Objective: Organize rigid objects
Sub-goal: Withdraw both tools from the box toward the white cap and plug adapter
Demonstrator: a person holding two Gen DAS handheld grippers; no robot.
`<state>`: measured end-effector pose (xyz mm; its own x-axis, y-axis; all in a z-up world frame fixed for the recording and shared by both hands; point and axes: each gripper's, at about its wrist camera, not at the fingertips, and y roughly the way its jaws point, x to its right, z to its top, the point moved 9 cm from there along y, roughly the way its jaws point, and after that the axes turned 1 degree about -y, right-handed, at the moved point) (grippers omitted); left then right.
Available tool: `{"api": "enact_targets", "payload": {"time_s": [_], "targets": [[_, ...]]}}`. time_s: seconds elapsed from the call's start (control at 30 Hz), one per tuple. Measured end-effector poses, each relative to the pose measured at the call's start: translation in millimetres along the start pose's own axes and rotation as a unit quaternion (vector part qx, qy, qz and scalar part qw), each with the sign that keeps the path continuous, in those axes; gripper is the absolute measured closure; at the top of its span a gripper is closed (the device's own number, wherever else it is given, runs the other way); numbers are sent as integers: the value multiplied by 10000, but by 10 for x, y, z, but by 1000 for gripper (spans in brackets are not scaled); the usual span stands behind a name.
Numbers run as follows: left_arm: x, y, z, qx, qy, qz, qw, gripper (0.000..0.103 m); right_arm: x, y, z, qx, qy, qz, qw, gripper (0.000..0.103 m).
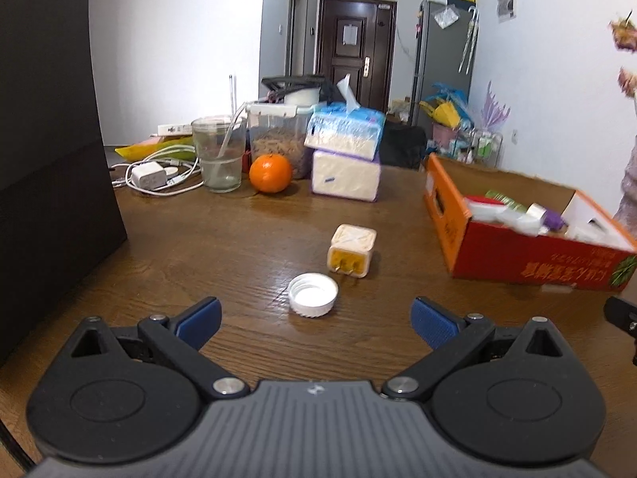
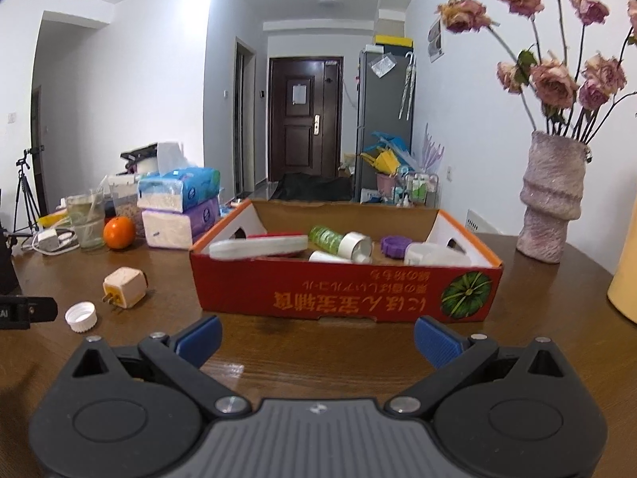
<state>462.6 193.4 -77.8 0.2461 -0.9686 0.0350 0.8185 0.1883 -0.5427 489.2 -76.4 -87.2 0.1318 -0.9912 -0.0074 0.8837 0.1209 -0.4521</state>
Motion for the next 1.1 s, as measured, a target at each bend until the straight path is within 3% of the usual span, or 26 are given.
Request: {"api": "enact_targets", "payload": {"time_s": [0.5, 0.63, 0.83, 0.9, 0.97, 1.1], "targets": [[-103, 674, -32, -290, 230, 425, 9984, 1, -246, 435, -18, -119, -61, 361, 9993, 0], [-108, 774, -59, -439, 237, 427, 9978, 17, -347, 534, -15, -153, -129, 465, 9987, 0], [-97, 847, -71, -518, 242, 395, 9976, 22, -546, 636, 19, -124, -227, 688, 9973, 0], [-83, 875, -68, -542, 261, 310, 9977, 36, -602, 661, 30, -108, -252, 718, 9970, 0], [-45, 875, -53, -539, 258, 60, 9982, 62, -661, 687, 31, -112, -272, 727, 9969, 0], [-10, 842, -48, -497, 364, 15, 9981, 62, -775, 715, 20, -120, -363, 713, 9967, 0]]}}
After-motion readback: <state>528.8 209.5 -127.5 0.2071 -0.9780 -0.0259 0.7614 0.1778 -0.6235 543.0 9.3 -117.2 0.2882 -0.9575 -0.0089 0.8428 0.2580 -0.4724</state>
